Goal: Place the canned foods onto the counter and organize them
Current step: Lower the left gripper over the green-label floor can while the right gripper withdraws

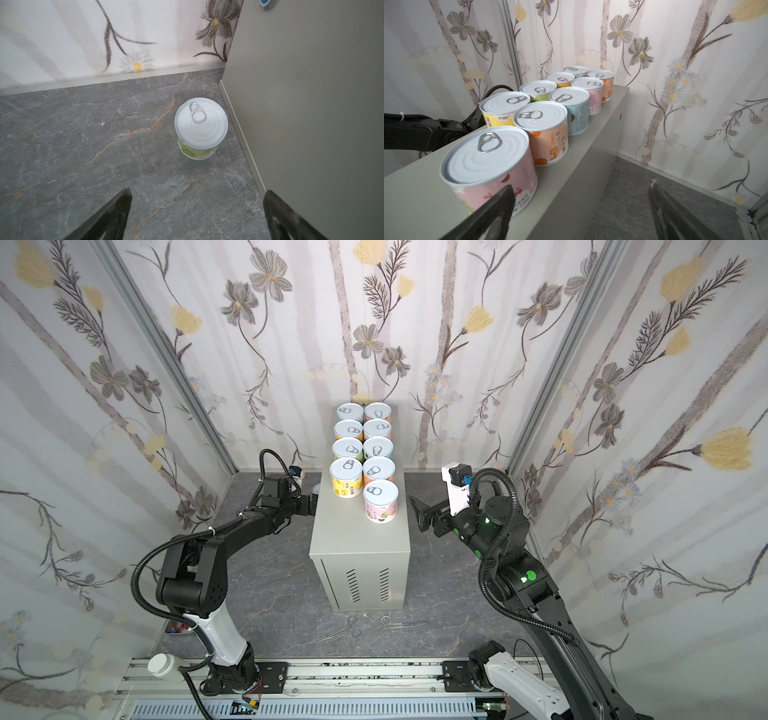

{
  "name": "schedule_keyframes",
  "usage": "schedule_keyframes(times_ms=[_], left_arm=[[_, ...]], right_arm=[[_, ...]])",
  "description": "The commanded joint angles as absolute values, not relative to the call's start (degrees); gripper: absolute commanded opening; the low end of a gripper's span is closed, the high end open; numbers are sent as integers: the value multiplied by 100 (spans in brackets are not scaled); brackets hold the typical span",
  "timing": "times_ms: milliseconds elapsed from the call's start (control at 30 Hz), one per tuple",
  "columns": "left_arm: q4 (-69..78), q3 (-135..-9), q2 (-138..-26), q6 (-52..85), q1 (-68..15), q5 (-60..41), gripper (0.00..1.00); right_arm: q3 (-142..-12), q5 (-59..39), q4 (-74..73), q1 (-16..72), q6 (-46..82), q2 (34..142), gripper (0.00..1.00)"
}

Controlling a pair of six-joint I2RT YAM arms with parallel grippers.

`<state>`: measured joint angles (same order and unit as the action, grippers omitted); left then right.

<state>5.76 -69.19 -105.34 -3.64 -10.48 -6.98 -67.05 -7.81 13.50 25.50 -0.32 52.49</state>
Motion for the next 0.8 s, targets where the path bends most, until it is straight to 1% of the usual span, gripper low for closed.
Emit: schedule_keyframes(times_ms=[0, 100, 133, 433, 767], left_arm=[[732, -7194, -10837, -379, -1077, -773, 100], [638, -7374, -11188, -378, -1107, -762, 100], [629, -7603, -11254, -368, -1116, -756, 100], [510, -8325, -12069, -292, -1186, -670, 100], [-334, -9295, -12701, -387, -1213, -668, 100]], right_arm=[[-6796, -1363, 1062, 2374, 67, 5426, 100], [-6803, -1650, 897, 2224, 147, 5549, 100], [-6794, -1711, 857, 2198, 152, 5573, 100], [-6750, -1783, 709, 1968, 154, 5713, 100], [-6585, -1944, 544, 1781, 158, 5774, 100]])
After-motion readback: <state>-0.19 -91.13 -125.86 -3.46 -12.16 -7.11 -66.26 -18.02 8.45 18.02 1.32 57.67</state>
